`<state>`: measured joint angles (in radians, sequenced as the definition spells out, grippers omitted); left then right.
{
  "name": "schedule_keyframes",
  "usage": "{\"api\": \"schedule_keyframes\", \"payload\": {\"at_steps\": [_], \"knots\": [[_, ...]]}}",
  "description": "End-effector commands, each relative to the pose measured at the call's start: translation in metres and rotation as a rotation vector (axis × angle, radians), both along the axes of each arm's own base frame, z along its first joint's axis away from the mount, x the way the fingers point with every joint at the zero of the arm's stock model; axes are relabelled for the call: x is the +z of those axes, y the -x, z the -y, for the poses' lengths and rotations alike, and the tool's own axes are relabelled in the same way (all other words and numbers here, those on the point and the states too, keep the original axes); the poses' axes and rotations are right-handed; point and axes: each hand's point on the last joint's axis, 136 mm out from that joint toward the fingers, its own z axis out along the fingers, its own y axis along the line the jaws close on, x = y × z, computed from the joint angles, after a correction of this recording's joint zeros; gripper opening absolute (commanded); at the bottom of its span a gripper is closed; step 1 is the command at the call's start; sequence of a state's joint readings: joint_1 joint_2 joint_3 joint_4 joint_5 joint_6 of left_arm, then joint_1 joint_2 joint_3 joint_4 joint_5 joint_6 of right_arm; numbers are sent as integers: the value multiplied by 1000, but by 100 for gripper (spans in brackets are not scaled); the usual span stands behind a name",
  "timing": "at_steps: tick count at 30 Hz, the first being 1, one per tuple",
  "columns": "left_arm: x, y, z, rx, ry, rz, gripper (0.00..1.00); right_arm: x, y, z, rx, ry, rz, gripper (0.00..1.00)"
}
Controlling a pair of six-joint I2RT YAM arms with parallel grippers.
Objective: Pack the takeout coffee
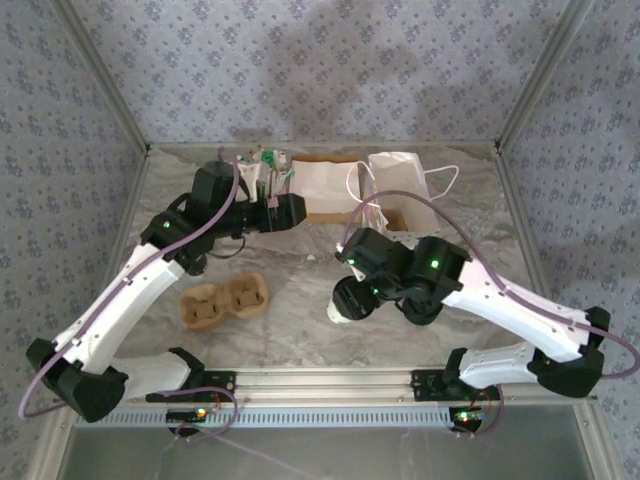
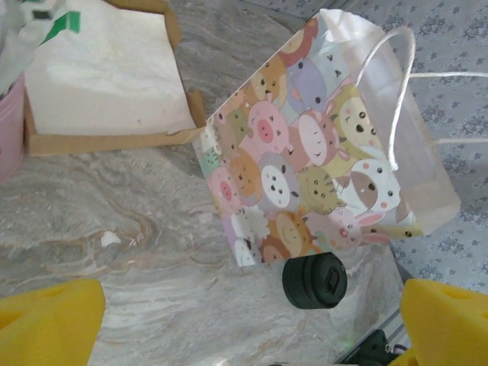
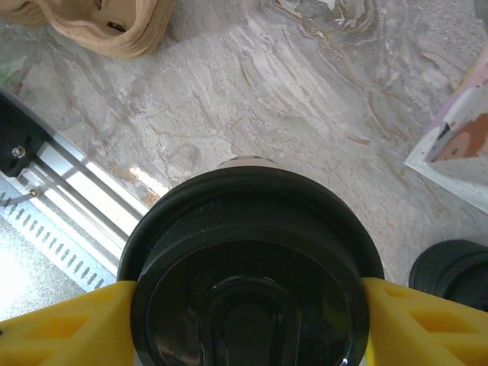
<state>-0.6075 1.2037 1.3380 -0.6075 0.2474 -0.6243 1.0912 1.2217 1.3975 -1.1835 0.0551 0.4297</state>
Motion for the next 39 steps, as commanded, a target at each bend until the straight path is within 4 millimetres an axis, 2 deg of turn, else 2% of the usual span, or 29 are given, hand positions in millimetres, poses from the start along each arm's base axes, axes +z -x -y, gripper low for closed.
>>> {"api": "schedule_keyframes", "payload": {"at_steps": [1,13,19,24,25,26,27,28,34,39], "knots": [[27,-8,11,-39,34,60,99,22,7,18,-26,-40,-5,69],[39,-33,36,-73,36,69,99,107,3,53,-71,-194,109,69],[55,-46,36,-66,18,106,99,144,-8,67,-110,-221,178,69],[92,-73,32,-44,39,169,99,170,-16,79,-154,-251,244,69],[97,-79,32,-44,43,173,99,176,-18,82,-166,-259,263,69],[93,-85,33,-45,35,156,99,181,-21,85,-182,-263,281,69],[107,-89,35,-46,51,185,99,185,-23,88,-196,-268,293,69],[112,-95,38,-49,57,196,100,189,-26,90,-210,-276,307,69],[121,-137,58,-63,76,216,100,204,-43,107,-309,-281,378,69],[123,-174,83,-86,109,251,100,207,-62,120,-395,-268,414,69]]}}
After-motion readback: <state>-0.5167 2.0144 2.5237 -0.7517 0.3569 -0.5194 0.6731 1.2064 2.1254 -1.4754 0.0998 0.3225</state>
